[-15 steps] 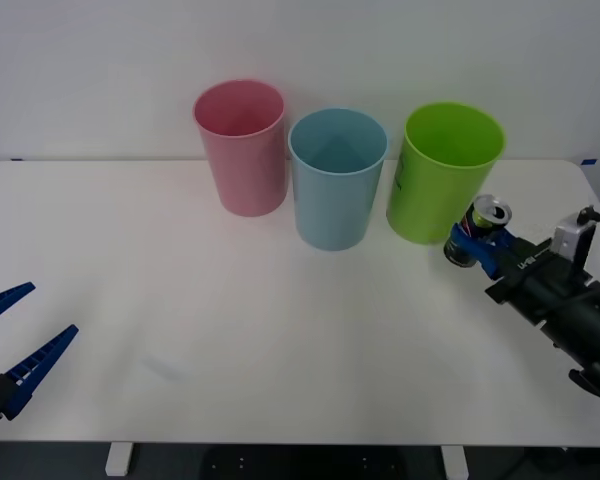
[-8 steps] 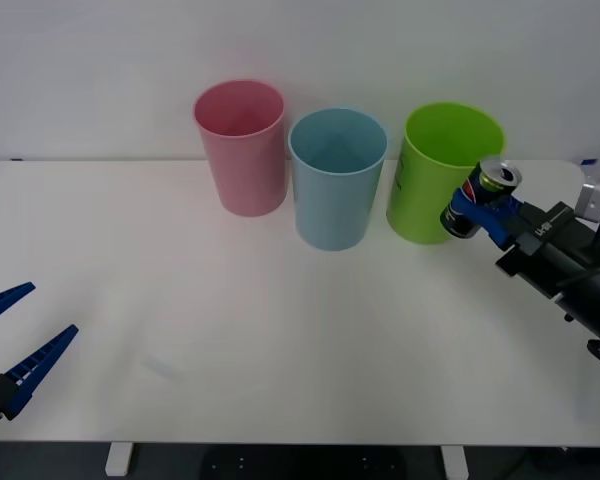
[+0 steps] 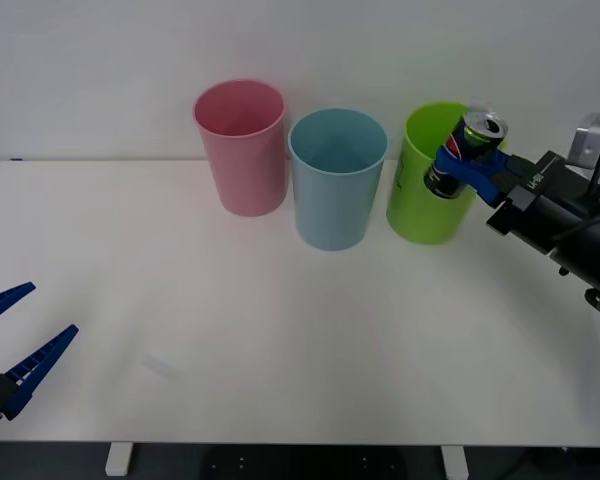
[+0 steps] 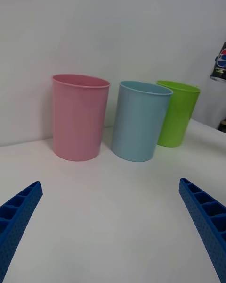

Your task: Grasp the object on the table and drop it into the matching bin: aluminum can to the light blue bin, PET bottle to the pink bin.

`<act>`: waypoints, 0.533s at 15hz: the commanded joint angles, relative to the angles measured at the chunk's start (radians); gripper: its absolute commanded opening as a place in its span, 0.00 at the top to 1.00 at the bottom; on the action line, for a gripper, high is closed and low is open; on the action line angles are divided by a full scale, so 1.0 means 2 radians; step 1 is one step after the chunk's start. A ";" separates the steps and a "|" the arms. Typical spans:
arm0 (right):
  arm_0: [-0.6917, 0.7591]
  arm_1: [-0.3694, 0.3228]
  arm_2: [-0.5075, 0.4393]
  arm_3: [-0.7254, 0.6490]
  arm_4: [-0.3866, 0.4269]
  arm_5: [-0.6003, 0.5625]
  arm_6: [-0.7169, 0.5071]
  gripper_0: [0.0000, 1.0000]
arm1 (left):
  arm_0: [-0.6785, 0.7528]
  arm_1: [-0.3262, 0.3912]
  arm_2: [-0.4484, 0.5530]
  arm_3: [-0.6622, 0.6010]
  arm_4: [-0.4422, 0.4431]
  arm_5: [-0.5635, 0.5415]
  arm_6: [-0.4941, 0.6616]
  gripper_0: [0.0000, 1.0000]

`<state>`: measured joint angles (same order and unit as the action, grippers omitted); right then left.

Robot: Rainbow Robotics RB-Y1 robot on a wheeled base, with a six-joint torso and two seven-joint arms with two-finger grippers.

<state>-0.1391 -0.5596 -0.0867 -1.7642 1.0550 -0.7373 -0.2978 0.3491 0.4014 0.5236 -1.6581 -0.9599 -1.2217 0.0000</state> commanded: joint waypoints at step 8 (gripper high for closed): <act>-0.106 0.025 0.025 0.071 0.058 0.000 -0.018 1.00 | 0.000 0.000 0.000 0.000 0.000 0.000 0.000 0.00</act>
<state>-0.3270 -0.5224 -0.0369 -1.6425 1.1529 -0.7366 -0.3328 0.3491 0.4014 0.5236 -1.6580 -0.9599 -1.2217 0.0000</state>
